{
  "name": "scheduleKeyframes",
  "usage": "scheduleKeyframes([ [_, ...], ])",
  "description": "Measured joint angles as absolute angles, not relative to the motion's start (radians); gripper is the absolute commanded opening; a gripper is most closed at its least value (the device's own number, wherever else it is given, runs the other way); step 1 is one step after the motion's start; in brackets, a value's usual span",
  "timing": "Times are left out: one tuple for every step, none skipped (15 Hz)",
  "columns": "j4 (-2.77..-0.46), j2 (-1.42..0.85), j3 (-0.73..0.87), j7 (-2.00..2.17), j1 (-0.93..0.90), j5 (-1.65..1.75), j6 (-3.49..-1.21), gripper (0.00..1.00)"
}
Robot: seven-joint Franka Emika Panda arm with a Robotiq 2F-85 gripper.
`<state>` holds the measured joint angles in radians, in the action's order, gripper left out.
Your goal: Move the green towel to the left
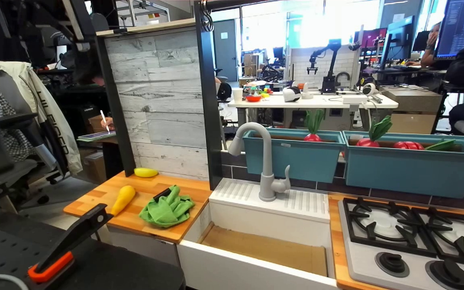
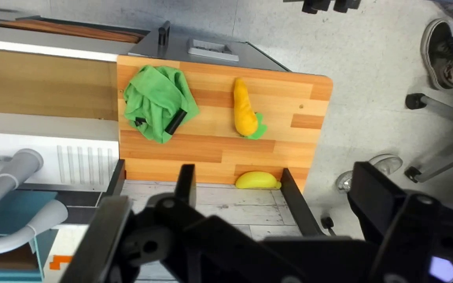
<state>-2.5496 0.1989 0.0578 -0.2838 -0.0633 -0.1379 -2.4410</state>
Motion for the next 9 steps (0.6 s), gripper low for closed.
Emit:
scheduleKeyframes([
  [-2.552, 0.173, 0.059, -0.284, -0.052, -0.137, -2.464, 1.00],
  [-2.552, 0.147, 0.063, -0.284, -0.041, -0.137, -2.487, 1.00],
  [-2.552, 0.119, 0.068, -0.284, -0.029, -0.137, -2.513, 1.00],
  [-2.552, 0.088, 0.074, -0.285, -0.015, -0.137, -2.540, 1.00],
  [-2.550, 0.056, 0.080, -0.286, -0.001, -0.137, -2.569, 1.00],
  [-2.549, 0.020, 0.086, -0.288, 0.014, -0.137, -2.597, 1.00],
  [-2.547, -0.017, 0.092, -0.291, 0.029, -0.137, -2.625, 1.00],
  [-2.544, -0.055, 0.097, -0.296, 0.043, -0.138, -2.652, 1.00],
  [-2.539, -0.095, 0.099, -0.299, 0.058, -0.139, -2.676, 1.00],
])
